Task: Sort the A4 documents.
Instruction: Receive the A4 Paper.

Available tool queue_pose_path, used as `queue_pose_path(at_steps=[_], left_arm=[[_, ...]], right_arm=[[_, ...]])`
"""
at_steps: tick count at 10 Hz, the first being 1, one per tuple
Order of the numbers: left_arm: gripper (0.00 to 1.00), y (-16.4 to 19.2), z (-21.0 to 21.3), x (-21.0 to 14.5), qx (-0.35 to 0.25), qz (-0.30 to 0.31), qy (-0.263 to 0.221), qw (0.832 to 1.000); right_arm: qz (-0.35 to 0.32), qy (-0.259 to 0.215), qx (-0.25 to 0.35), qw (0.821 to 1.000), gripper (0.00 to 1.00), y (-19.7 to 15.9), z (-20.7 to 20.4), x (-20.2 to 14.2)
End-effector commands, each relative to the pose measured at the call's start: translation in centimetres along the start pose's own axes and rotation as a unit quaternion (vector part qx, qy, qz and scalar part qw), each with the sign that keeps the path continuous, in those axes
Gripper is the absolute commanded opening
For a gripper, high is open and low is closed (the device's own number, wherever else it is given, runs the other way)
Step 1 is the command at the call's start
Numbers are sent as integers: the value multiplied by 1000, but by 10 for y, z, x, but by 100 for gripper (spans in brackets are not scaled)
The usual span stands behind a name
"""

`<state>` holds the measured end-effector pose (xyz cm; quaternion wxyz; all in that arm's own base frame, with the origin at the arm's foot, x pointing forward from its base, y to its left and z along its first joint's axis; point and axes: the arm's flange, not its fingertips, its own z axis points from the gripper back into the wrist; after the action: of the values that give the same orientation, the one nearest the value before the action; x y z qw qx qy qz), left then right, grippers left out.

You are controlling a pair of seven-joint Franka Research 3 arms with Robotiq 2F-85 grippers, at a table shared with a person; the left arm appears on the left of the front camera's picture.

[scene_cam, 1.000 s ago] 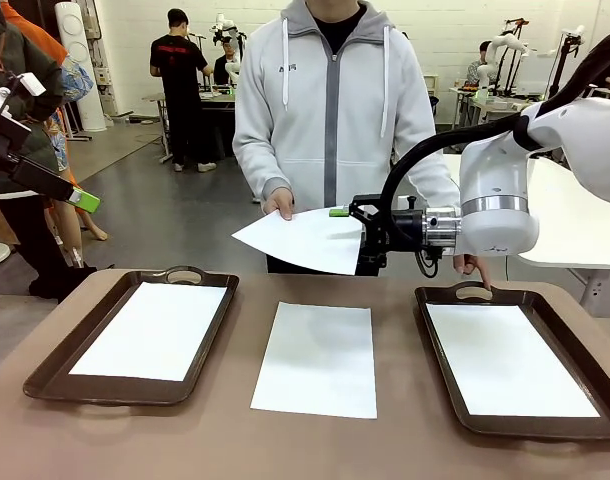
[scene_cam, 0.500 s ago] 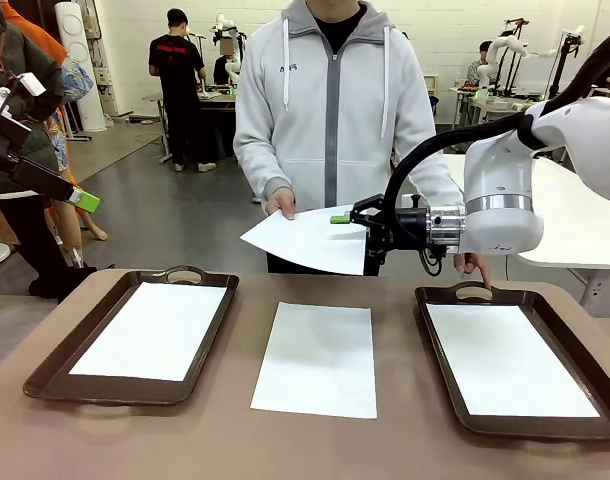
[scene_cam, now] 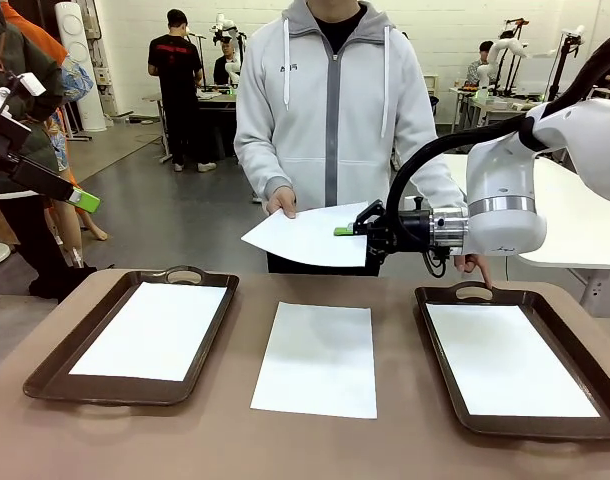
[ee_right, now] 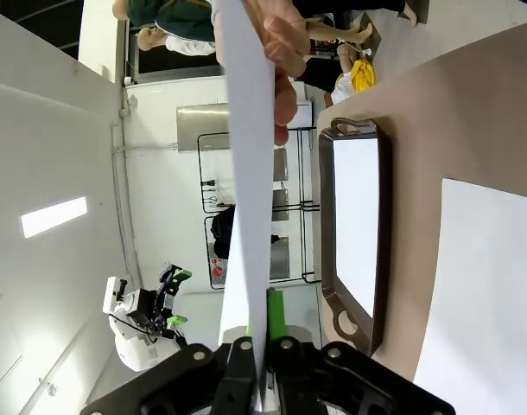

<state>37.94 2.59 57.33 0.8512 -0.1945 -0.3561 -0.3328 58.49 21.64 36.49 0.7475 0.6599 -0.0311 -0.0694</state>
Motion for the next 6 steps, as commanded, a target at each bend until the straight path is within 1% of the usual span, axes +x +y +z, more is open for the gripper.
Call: queue_pose_path(at_steps=[1, 6], left_arm=[[100, 0, -1, -1, 2, -7, 3, 1000], [100, 0, -1, -1, 2, -7, 3, 1000]], right_arm=[[5, 11, 0, 1000, 0, -1, -2, 5], [7, 22, 0, 1000, 0, -3, -1, 3]])
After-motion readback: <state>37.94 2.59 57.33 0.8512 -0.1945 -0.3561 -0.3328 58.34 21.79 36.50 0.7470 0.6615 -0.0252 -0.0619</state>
